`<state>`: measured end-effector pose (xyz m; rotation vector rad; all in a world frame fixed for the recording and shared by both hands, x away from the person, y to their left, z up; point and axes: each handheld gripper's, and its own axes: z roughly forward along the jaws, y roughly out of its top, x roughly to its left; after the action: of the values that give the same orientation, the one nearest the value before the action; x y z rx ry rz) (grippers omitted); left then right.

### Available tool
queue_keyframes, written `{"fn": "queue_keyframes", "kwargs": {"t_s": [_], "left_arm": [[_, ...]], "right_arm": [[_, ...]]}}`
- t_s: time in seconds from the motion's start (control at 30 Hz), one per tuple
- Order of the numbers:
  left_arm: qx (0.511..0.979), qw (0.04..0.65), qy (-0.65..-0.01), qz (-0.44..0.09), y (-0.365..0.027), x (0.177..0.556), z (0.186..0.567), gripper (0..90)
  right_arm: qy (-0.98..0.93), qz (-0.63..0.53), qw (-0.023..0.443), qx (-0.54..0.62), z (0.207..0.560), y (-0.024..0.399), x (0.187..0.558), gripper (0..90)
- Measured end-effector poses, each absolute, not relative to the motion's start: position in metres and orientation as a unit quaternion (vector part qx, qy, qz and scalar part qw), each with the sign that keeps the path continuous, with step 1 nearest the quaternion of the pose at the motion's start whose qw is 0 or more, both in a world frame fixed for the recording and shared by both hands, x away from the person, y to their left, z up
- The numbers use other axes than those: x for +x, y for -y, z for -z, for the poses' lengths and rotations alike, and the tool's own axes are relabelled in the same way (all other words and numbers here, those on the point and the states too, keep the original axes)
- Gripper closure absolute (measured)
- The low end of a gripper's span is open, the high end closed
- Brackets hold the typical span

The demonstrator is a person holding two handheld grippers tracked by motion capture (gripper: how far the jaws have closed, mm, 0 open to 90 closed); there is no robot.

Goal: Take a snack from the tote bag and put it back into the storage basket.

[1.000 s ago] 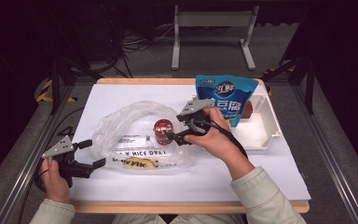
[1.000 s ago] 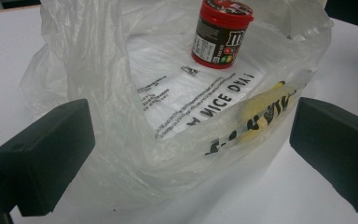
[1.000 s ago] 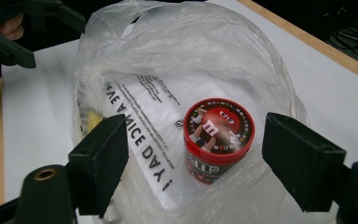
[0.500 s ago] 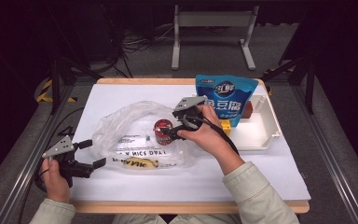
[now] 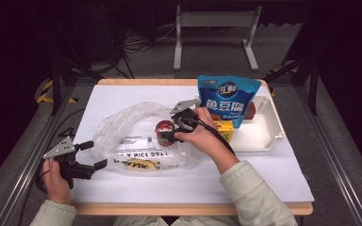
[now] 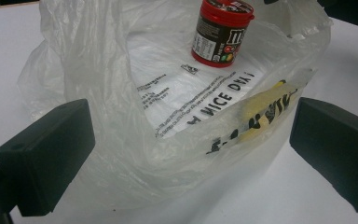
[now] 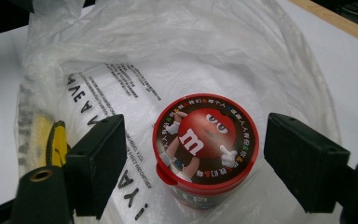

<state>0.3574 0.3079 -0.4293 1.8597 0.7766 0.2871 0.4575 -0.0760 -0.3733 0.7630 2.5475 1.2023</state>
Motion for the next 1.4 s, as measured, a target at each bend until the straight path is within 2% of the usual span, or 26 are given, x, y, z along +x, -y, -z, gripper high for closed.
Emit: {"fn": "queue_keyframes", "kwargs": {"t_s": [1.03,1.4], "left_arm": [[0.778,0.526,-0.325,-0.114,-0.308,0.356,0.429,0.5],[0.778,0.525,-0.324,-0.115,-0.308,0.357,0.43,0.6]], "right_arm": [[-0.895,-0.345,0.109,0.26,0.409,0.053,0.479,19.9],[-0.905,-0.325,0.114,0.25,0.414,0.05,0.48,25.8]]}}
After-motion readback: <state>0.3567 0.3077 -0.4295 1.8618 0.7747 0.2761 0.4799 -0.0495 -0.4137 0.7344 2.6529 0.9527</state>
